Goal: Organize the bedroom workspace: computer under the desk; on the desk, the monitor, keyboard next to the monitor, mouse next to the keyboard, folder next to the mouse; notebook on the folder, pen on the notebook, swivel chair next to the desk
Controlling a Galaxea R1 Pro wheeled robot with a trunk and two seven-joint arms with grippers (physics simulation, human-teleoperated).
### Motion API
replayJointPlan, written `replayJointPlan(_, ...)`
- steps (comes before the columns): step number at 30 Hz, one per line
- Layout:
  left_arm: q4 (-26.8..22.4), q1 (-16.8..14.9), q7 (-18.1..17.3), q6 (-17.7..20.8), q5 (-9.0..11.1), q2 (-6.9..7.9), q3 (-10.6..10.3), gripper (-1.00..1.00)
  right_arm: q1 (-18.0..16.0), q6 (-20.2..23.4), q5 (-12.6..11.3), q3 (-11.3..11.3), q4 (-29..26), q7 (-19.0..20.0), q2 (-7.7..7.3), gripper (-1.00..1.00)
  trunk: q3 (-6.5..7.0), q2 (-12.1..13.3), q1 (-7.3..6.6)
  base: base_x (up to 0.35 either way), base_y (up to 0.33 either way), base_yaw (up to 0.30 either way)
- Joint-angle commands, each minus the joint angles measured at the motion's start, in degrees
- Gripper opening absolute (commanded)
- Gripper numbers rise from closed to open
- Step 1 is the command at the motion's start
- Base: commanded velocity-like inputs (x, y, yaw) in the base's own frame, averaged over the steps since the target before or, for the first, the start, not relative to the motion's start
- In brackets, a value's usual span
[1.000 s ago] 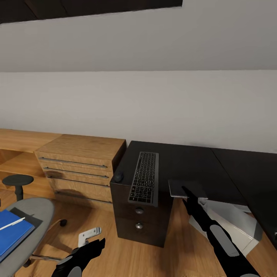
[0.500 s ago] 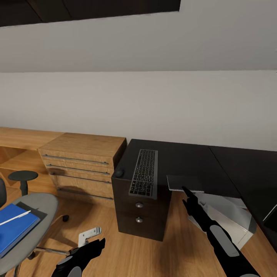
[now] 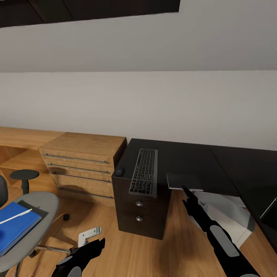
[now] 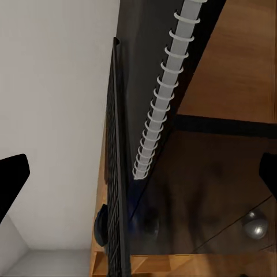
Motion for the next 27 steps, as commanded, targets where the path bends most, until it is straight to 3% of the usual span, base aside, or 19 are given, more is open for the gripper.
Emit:
replayJointPlan(1, -0.1, -0.1, 0.6, 0.0, 0.5, 0.06, -0.1, 1.0, 0.0, 0.3, -0.6, 0.0, 0.1, 0.1, -0.02, 1.0, -0.05, 0.0, -0.02, -0.209, 0.0, 0.0)
replayJointPlan(13, 1.8, -0.1, 0.5, -0.6, 0.1, 0.32, 0.3, 1.0, 0.0, -0.6, -0.4, 0.3, 2.8, 0.3, 0.23, 1.0, -0.05, 0.0, -0.02, -0.305, 0.0, 0.0)
replayJointPlan(19, 7.3, -0.1, 0.5, -0.8, -0.2, 1.31, 0.0, 1.0, 0.0, -0.6, 0.5, 0.5, 3.1, 0.4, 0.31, 1.0, -0.05, 0.0, -0.02, -0.173, 0.0, 0.0)
replayJointPlan(23, 13.1, -0.1, 0.4, -1.6, -1.6, 1.61, -0.1, 1.0, 0.0, -0.6, 2.7, 0.6, 5.2, 0.4, 0.32, 1.0, -0.05, 0.0, -0.02, -0.053, 0.0, 0.0)
replayJointPlan(27, 20.7, -0.1, 0.1, -5.2, -5.0, 1.68, -0.3, 1.0, 0.0, -1.1, 8.2, 0.6, 9.9, 0.3, 0.36, 1.0, -0.05, 0.0, -0.02, -0.017, 0.0, 0.0)
